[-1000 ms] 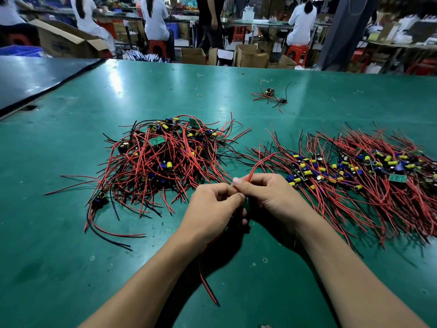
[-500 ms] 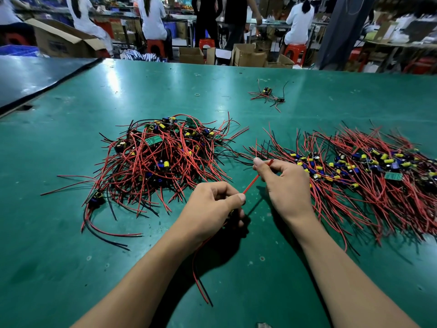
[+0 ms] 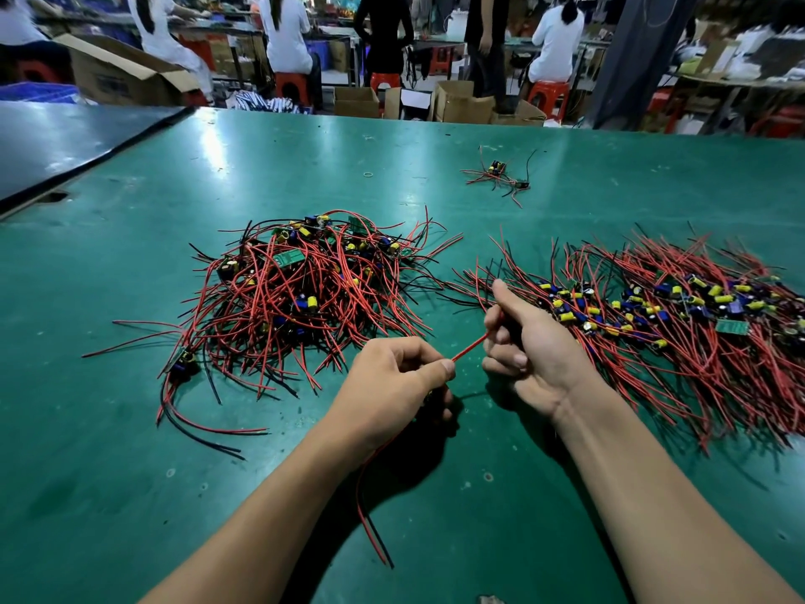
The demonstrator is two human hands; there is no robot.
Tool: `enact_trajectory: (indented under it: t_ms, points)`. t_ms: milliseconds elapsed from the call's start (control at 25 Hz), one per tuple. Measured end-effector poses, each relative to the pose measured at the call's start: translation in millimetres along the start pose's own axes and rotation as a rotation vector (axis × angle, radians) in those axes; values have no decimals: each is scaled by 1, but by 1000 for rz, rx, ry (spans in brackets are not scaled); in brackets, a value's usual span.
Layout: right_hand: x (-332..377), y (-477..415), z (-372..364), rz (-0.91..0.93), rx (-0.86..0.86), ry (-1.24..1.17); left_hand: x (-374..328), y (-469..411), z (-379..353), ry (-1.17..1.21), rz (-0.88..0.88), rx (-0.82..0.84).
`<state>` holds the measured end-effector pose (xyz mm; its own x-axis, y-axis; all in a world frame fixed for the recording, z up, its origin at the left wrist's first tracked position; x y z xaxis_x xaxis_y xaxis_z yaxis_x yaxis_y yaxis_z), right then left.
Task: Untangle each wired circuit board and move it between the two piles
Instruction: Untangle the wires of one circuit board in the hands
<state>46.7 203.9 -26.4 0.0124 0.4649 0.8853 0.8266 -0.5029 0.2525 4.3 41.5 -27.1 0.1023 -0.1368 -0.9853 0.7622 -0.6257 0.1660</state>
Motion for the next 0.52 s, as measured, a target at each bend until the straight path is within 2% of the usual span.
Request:
enact_trajectory:
  t_ms: [80,160,320,520]
  points:
    - [-1,0,-3,87,-11,35,1,0,0,39,8,-17]
    - [-4,3,-7,131,48,117,2,0,1,85,19,-36]
    - [-23,14,-19,50,250,281,3,-1,2,144,37,-49]
    - [-17,1,-10,186,71,244,-1,2,2,127,54,-11]
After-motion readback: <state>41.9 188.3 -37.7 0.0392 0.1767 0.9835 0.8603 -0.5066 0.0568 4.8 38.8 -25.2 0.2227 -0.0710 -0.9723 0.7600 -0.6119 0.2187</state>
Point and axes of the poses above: each hand's wrist, its own y-axis away from the middle knuckle, its own z-axis out of the back of the hand, x = y × z, the point moved 1 cm from there along -y, towards the middle knuckle, and after that the axes turned 4 degrees about z, right-handed, at the moved point
